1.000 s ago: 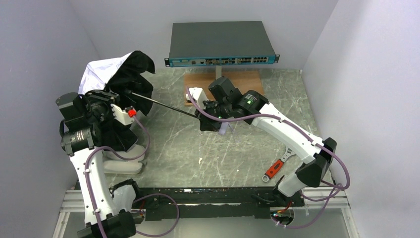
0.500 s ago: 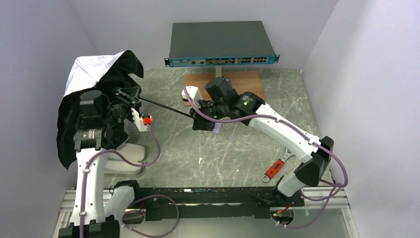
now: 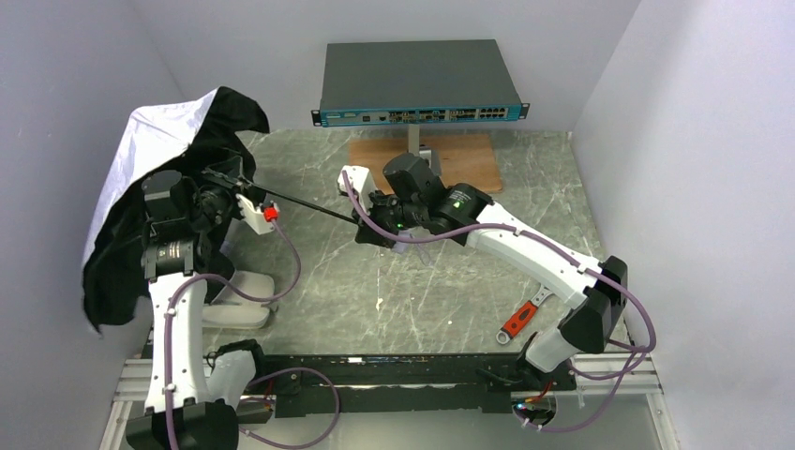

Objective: Open the umbrella

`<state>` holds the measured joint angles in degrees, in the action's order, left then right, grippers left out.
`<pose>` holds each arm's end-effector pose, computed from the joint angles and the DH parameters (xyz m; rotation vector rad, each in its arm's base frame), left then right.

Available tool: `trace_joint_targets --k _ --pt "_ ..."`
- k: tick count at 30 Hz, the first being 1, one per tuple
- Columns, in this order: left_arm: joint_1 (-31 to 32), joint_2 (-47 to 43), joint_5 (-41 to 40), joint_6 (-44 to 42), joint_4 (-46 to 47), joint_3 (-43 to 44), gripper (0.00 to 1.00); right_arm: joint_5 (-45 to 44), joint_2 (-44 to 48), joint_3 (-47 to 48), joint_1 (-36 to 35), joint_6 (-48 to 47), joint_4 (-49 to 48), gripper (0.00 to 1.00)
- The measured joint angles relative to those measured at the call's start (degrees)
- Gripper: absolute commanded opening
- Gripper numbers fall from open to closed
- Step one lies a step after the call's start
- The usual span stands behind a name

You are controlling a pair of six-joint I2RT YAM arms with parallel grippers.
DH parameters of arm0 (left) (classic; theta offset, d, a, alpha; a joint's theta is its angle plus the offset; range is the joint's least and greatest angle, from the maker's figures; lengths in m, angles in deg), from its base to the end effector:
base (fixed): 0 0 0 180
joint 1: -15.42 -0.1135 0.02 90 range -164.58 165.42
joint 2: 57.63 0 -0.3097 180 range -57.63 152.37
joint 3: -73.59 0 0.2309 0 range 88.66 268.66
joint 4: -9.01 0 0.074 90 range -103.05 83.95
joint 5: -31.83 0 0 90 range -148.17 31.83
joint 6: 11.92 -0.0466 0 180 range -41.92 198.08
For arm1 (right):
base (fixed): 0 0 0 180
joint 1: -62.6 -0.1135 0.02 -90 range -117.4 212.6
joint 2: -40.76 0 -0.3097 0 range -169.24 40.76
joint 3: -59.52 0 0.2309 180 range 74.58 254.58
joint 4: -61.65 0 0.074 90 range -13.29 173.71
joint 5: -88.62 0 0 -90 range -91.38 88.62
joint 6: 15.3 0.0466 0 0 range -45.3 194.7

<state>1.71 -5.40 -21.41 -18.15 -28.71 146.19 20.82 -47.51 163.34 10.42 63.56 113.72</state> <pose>0.1553 0.0092 0.4055 1.5384 1.0777 0.7506 0.1868 0.2693 0.4152 -1.3803 1.8116 0.8167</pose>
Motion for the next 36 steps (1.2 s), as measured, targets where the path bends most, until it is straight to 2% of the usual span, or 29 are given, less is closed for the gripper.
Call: trace_joint_targets --k 4,8,13,27,32,36 --pt "-0.57 3.1 0.09 -1.55 5.05 0.13 0.27 -1.66 0.13 -1.4 0.02 0.11 -3.89 0.0" --pt "-0.9 8.2 0.09 -2.14 8.66 2.54 0.25 -3.63 0.55 -3.26 0.24 0.35 -6.78 0.0" --pt "-1.14 12.04 0.5 -3.87 9.99 8.09 0.19 -5.27 3.06 -5.31 0.57 0.37 -9.22 0.0" --pt "-1.14 20.35 1.88 -6.69 11.21 19.87 0.18 -7.39 6.86 -8.33 1.62 0.24 -14.43 0.0" --pt "-1.14 23.45 3.02 -7.5 11.21 25.07 0.13 -8.15 7.1 -8.48 1.79 0.24 -17.11 0.0" --pt "-1.14 24.02 3.04 -7.98 12.04 26.05 0.1 -8.44 8.55 -9.11 1.81 0.22 -19.04 0.0"
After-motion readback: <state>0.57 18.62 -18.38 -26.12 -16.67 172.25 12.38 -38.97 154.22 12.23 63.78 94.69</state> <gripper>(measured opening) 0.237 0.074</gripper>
